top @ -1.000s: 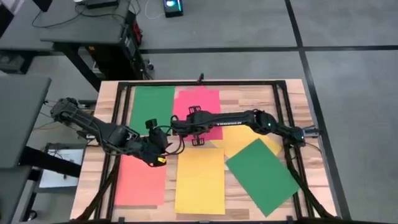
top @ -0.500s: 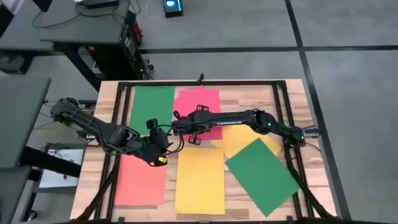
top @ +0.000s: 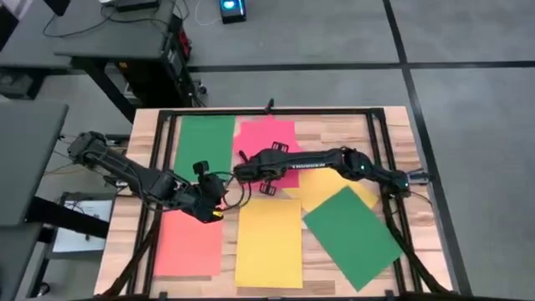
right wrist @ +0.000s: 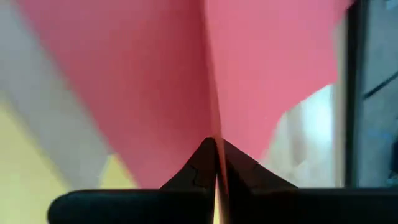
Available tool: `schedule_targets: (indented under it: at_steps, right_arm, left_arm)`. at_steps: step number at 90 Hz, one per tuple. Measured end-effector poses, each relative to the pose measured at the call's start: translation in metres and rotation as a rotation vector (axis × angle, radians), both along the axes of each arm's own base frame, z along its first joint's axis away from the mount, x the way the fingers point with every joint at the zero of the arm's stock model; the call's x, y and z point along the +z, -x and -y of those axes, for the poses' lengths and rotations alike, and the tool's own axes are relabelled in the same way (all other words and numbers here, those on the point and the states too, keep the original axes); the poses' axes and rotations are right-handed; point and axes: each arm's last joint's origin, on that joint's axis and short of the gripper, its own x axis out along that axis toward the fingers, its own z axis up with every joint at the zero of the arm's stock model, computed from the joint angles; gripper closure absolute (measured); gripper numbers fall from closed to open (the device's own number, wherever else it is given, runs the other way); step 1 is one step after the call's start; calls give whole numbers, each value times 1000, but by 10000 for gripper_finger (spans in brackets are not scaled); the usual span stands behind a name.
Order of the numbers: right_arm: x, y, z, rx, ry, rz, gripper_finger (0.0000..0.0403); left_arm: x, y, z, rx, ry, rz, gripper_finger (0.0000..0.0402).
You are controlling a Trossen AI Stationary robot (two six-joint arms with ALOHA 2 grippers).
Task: Organize paper
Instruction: Stack the pink paper on top of the pink paper
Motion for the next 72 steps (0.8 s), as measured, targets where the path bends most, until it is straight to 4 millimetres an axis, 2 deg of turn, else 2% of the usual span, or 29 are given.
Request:
schedule_targets:
  at_steps: [15, 25, 45, 72]
  right_arm:
    - [-1, -5, -28, 83, -15, 52, 403]
    - [1, -6, -37, 106, -17, 73, 403]
    - [1, -7, -34, 111, -14, 81, 403]
    - [2, -15, -18, 119, -11, 135, 403]
  left_arm:
    - [-12, -3, -6, 3, 23, -12, 267]
    - [-31, -10, -13, -55, -17, -6, 267]
    - [-65, -24, -43, -157, -27, 93, 267]
    - [-99, -17, -84, -159, -5, 171, 267]
